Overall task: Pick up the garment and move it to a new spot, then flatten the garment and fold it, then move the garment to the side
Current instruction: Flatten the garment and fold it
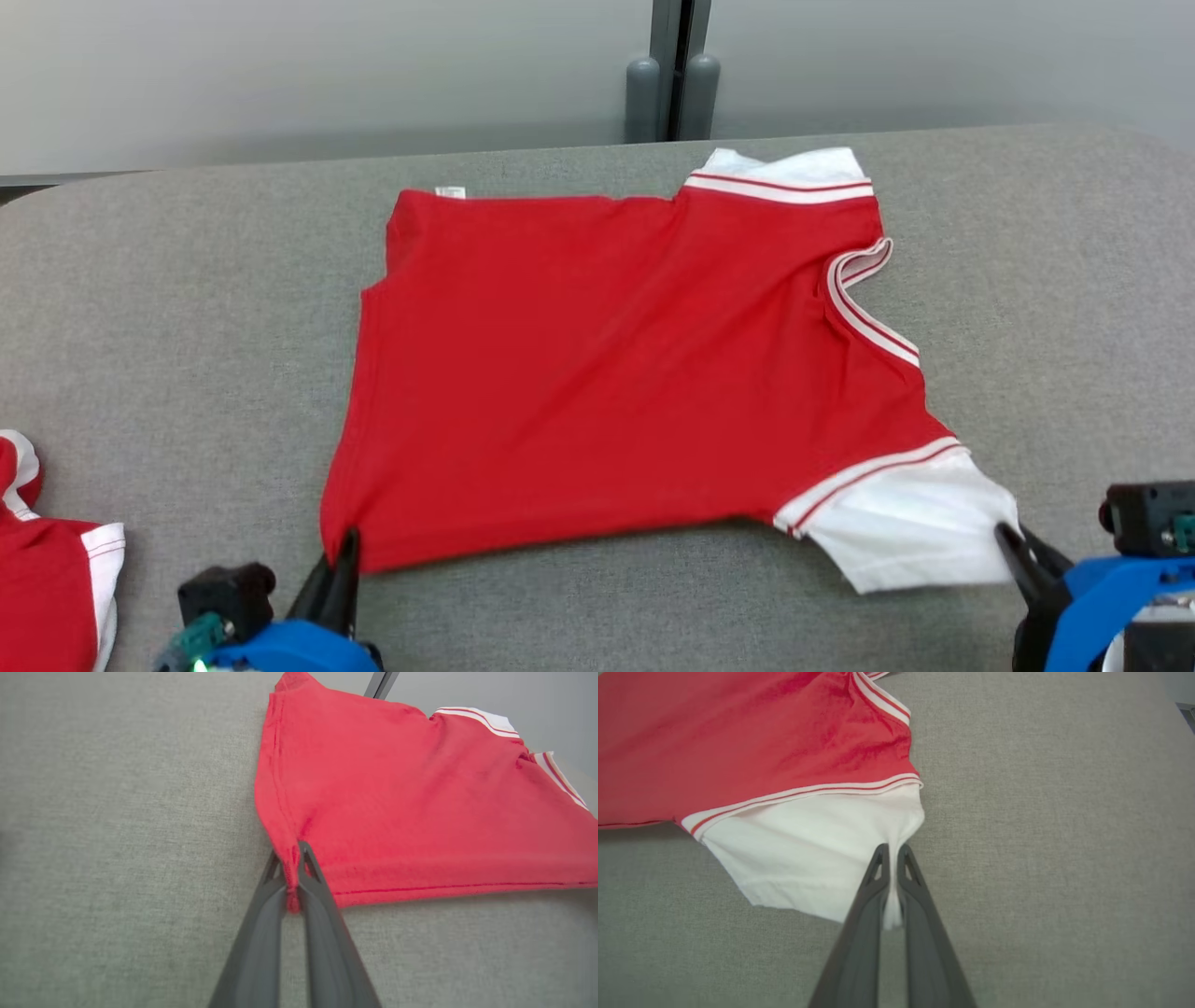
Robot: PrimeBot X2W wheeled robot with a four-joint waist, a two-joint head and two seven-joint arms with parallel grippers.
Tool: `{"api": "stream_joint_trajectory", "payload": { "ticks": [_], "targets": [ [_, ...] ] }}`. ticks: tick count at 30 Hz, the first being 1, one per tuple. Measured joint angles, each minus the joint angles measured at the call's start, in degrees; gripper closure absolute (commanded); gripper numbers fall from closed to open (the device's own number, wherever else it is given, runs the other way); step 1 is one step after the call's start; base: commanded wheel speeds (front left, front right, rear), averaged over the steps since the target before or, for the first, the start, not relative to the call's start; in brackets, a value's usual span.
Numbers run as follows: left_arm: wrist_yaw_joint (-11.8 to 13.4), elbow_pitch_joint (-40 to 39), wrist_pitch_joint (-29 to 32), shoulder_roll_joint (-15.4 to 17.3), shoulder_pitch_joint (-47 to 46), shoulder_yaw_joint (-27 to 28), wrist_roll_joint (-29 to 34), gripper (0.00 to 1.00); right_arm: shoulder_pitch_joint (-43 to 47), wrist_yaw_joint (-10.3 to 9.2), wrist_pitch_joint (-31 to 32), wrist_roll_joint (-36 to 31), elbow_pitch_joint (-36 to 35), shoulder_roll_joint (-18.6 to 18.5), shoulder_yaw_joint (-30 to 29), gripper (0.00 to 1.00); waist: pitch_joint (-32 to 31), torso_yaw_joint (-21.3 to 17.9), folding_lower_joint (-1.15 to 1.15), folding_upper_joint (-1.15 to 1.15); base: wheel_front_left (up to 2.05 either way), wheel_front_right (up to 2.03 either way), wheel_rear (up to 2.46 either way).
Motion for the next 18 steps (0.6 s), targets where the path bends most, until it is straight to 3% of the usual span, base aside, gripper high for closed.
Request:
{"api": "stream_joint_trajectory", "payload": {
  "ticks": [7,18],
  "targets": [
    [2.56,-5.04,3.81,1.49,6.45,-1.38,0.80,1.00,6.90,0.00,7.69,1.30,-3.63,0.63,-1.74,1.00,-0.21,0.40,0.00,0.01,0.00,0.00,0.00],
    [3.47,-8.95,9.56,3.34,4.35,-2.15,0.79,1.00,2.77,-0.01,6.27,1.27,-6.32,0.66,0.44,1.00,-0.21,0.18,0.01,0.02,0.00,0.00,0.00]
  ]
}}
